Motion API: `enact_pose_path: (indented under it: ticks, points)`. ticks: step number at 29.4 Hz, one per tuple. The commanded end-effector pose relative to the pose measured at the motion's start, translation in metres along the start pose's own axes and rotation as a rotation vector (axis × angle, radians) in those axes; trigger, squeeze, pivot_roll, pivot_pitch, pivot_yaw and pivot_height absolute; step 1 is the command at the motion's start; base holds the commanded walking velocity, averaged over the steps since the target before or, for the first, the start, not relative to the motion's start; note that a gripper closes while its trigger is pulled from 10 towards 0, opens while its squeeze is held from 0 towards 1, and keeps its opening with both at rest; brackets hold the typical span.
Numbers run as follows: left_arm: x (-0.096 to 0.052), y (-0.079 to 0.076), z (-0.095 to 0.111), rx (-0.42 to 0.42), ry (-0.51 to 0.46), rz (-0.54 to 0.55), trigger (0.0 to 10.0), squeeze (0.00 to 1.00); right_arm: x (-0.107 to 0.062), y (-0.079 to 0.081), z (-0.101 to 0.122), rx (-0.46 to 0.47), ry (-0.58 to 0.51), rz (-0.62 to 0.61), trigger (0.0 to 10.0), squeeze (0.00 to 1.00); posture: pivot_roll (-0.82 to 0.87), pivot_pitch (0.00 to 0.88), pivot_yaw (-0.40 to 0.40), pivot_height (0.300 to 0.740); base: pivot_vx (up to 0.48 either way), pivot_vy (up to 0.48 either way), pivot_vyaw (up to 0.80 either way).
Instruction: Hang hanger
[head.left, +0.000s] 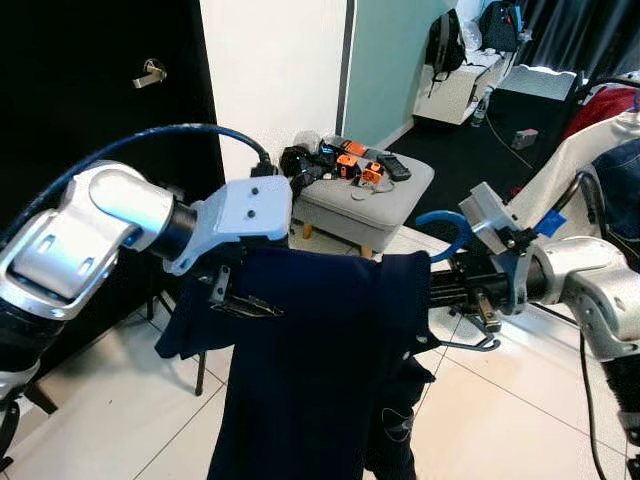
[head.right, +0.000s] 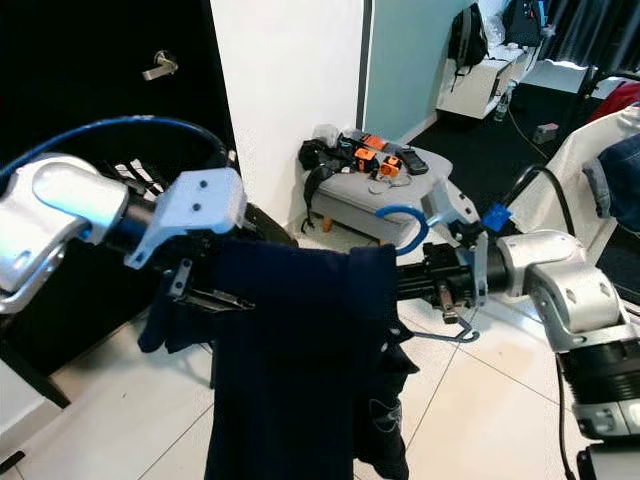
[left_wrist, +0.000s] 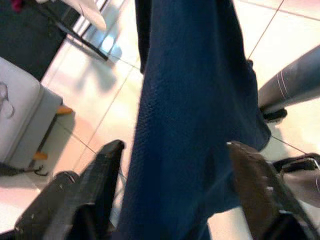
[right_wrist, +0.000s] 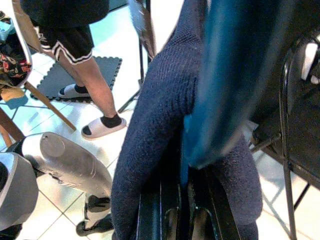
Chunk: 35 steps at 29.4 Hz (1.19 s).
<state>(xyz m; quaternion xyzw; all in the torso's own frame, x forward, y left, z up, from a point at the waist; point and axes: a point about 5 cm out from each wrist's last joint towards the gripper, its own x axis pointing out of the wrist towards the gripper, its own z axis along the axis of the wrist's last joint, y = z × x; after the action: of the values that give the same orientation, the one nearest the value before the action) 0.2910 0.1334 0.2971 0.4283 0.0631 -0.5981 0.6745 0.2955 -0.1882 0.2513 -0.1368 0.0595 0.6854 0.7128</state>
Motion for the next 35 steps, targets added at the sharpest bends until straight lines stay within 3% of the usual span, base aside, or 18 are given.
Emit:
enact_pose_path:
  ticks: [1,2,9,24,25,31,35]
  points:
    - [-0.002,0.002,0.001,0.016,0.031,0.004,3.9,0.00,0.003,0.000,0.011,-0.066,-0.002,0.023,10.0,0.00,-0.07,0.000,0.000,0.740,0.000,0.000,0.00]
    - [0.001,0.001,0.001,0.012,0.029,-0.005,0.0,0.00,0.004,0.001,0.013,-0.073,-0.004,0.030,10.0,0.00,-0.08,0.000,0.000,0.740,0.000,0.000,0.00]
    - [0.008,-0.001,0.001,0.014,0.040,-0.042,0.0,0.00,0.011,0.000,0.013,-0.090,0.006,0.045,10.0,0.00,-0.08,0.000,0.000,0.740,0.000,0.000,0.00]
    - [0.010,0.005,0.002,0.061,0.027,-0.010,0.0,0.00,0.023,0.000,0.009,-0.079,0.005,0.040,10.0,0.00,-0.07,0.000,0.000,0.740,0.000,0.000,0.00]
    - [0.010,0.008,0.003,0.077,0.013,0.011,0.0,0.00,0.026,0.000,0.008,-0.053,-0.007,0.037,10.0,1.00,-0.07,0.000,0.002,0.740,0.000,0.000,0.00]
    - [0.005,0.017,0.002,0.114,-0.044,0.078,0.0,0.00,0.027,0.003,0.003,-0.009,-0.025,0.034,10.0,1.00,-0.08,0.000,0.010,0.740,0.000,0.000,0.00]
    - [-0.007,0.025,-0.008,0.128,-0.053,0.150,0.0,0.00,0.010,0.002,0.001,0.006,-0.026,-0.025,10.0,1.00,-0.08,0.000,0.012,0.740,0.000,0.000,0.00]
